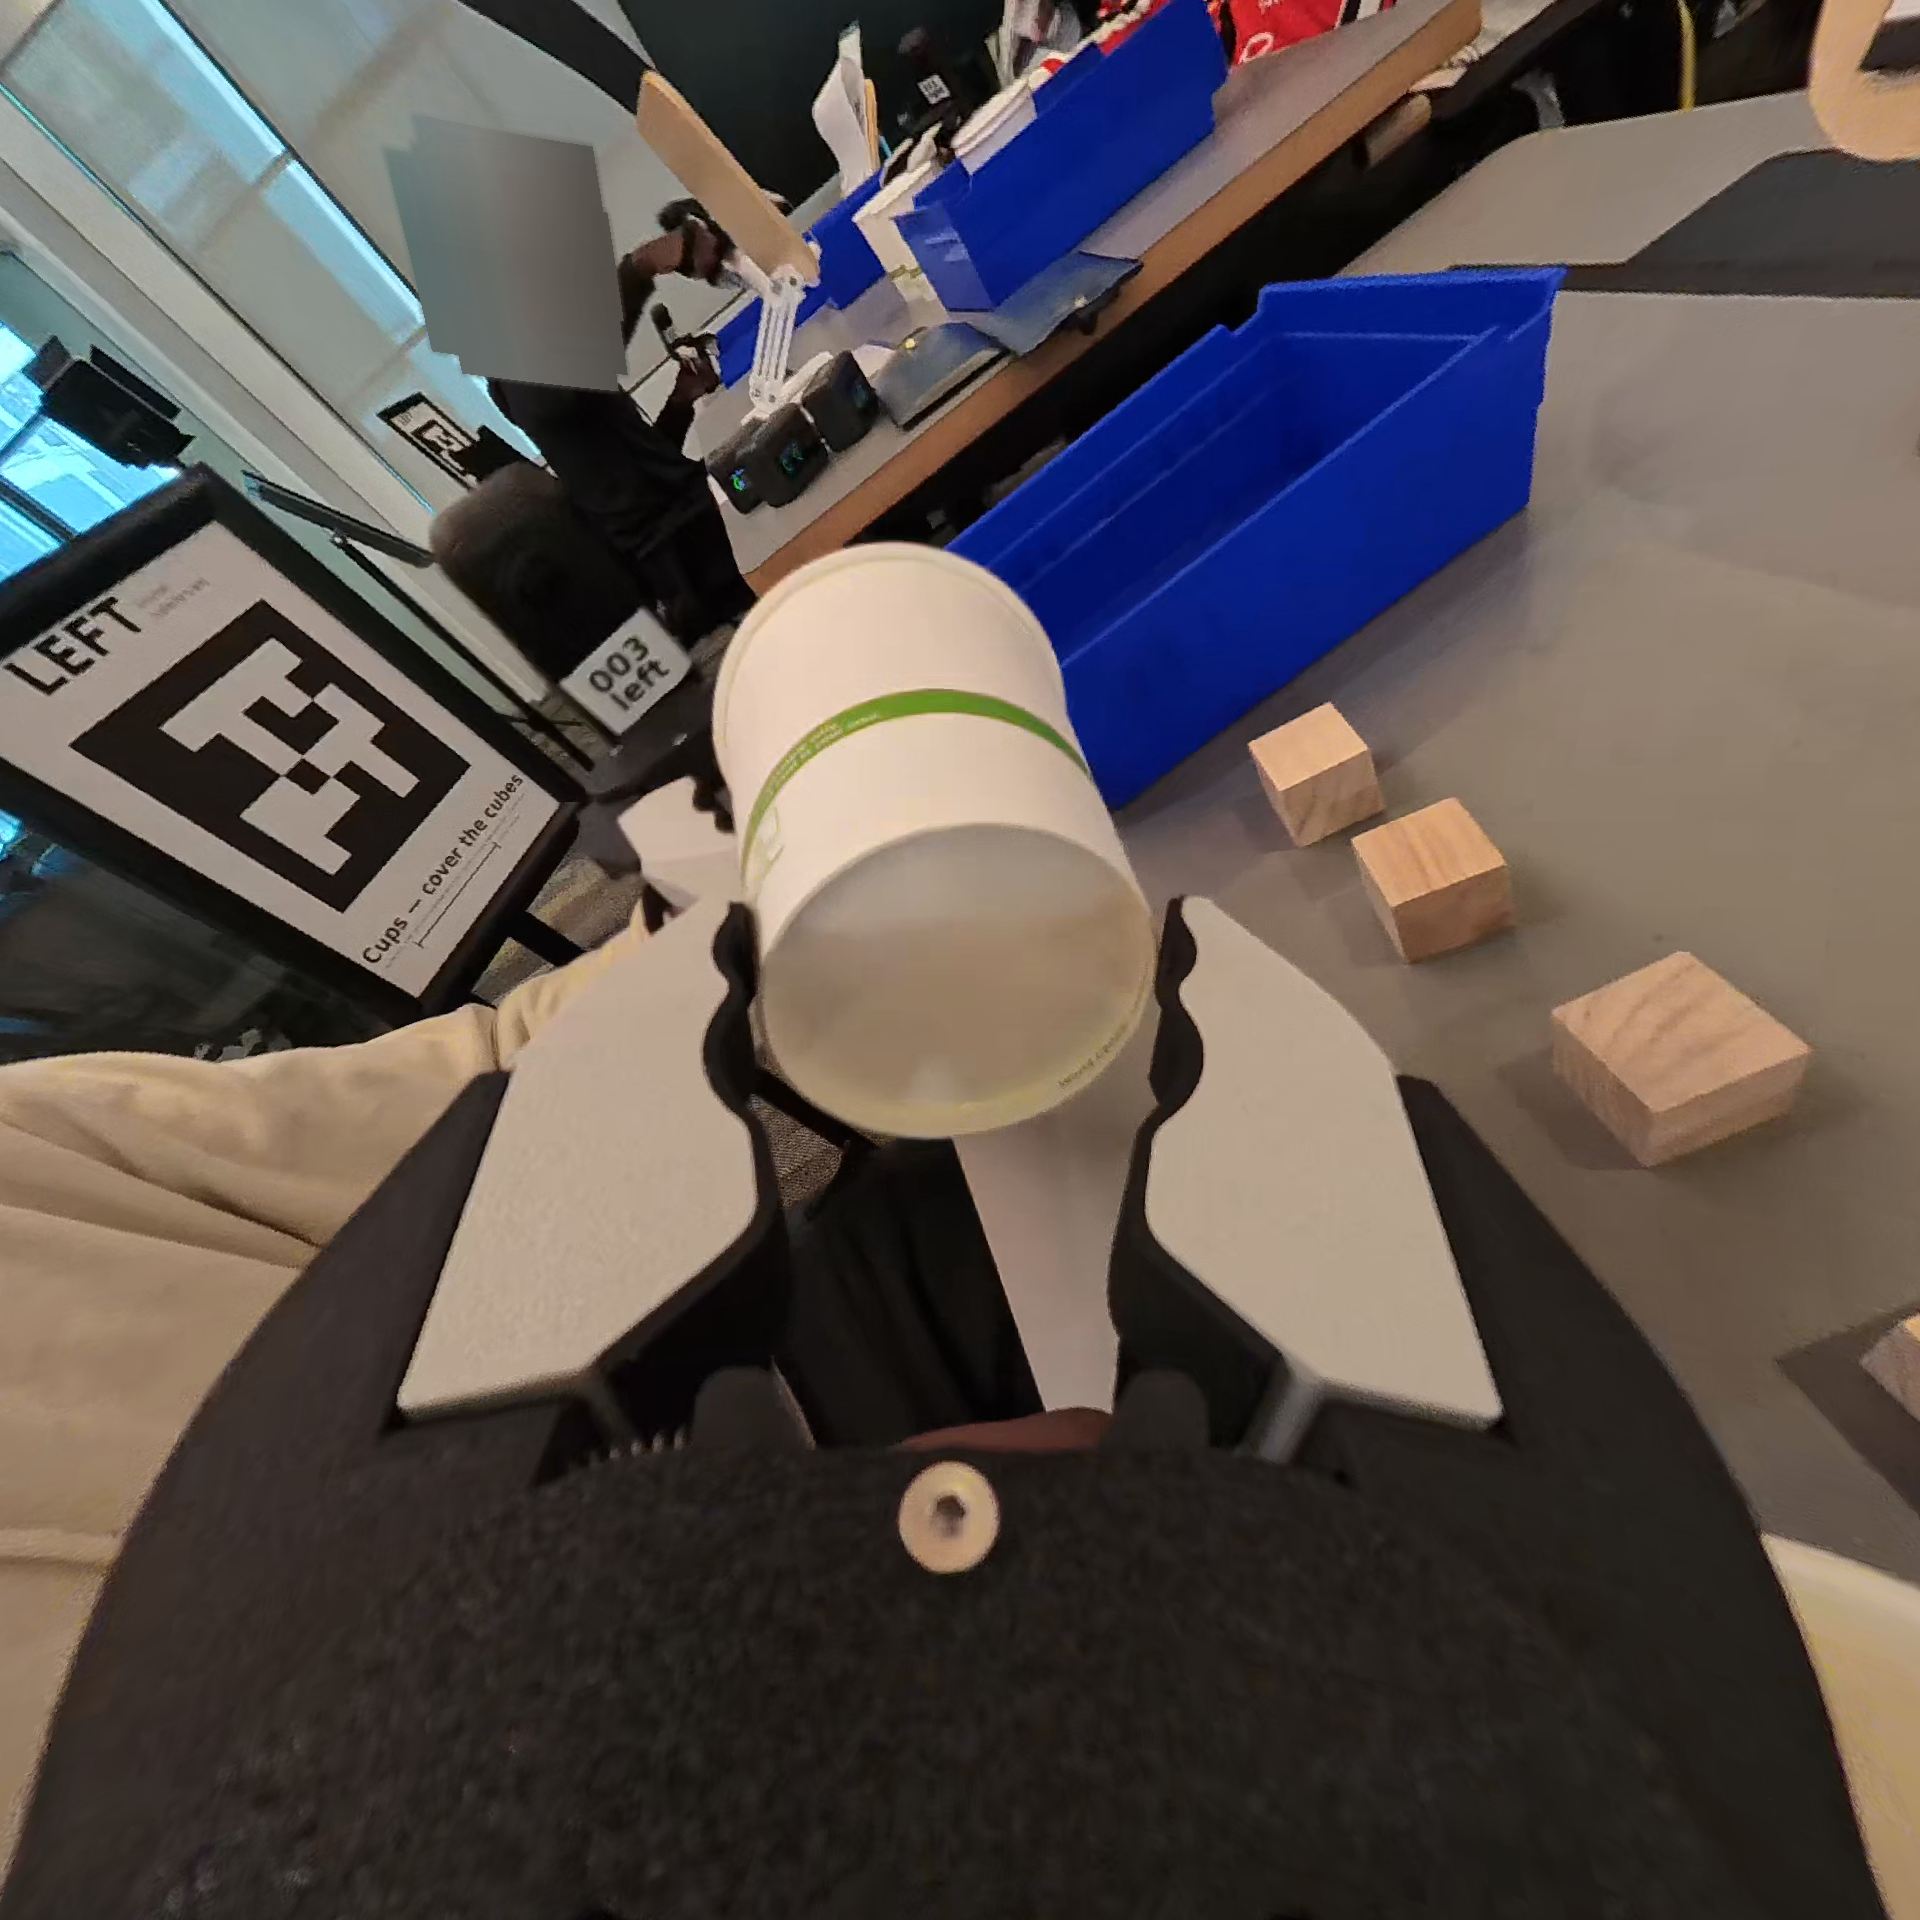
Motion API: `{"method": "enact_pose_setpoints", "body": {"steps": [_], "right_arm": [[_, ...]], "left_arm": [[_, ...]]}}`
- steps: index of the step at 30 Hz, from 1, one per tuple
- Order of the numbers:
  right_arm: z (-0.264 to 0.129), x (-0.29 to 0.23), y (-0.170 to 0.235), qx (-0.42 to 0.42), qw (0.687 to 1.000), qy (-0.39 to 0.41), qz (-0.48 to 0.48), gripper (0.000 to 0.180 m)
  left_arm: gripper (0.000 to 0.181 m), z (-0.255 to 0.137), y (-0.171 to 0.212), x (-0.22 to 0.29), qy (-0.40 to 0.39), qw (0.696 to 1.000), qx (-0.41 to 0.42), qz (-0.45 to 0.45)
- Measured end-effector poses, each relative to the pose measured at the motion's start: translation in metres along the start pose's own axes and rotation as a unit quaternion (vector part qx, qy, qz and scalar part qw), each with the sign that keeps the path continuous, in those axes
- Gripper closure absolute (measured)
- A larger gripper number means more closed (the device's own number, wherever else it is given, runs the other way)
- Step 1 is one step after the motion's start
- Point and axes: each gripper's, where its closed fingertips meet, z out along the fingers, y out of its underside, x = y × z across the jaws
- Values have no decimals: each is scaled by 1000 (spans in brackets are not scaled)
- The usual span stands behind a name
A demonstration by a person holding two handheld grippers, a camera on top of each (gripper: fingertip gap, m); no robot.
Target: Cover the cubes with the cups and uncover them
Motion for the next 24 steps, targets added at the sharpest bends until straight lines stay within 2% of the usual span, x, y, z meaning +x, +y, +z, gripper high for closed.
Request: {"method": "enact_pose_setpoints", "body": {"steps": [2,6,11,13,16,18,20,24], "right_arm": [[0,-3,8,-4,1000,-6,-24,106],[-15,2,19,-26,990,37,-130,102],[-33,-6,29,-114,960,76,-245,93],[-28,-12,30,-139,937,90,-307,91],[-10,-13,37,-180,885,143,-406,89],[1,-10,42,-205,860,164,-437,90],[9,-9,48,-229,865,151,-420,90],[16,-13,64,-268,902,66,-332,89]], "left_arm": [[176,-4,2,5,30,999,-21,-13],[180,-14,4,4,35,998,-55,4],[181,-26,27,14,85,978,-182,55],[181,-26,34,19,103,967,-223,71],[180,-16,37,22,117,955,-258,87],[180,-10,38,29,141,948,-270,88],[180,-7,40,35,158,940,-286,97],[180,-1,42,45,180,930,-298,114]]}}
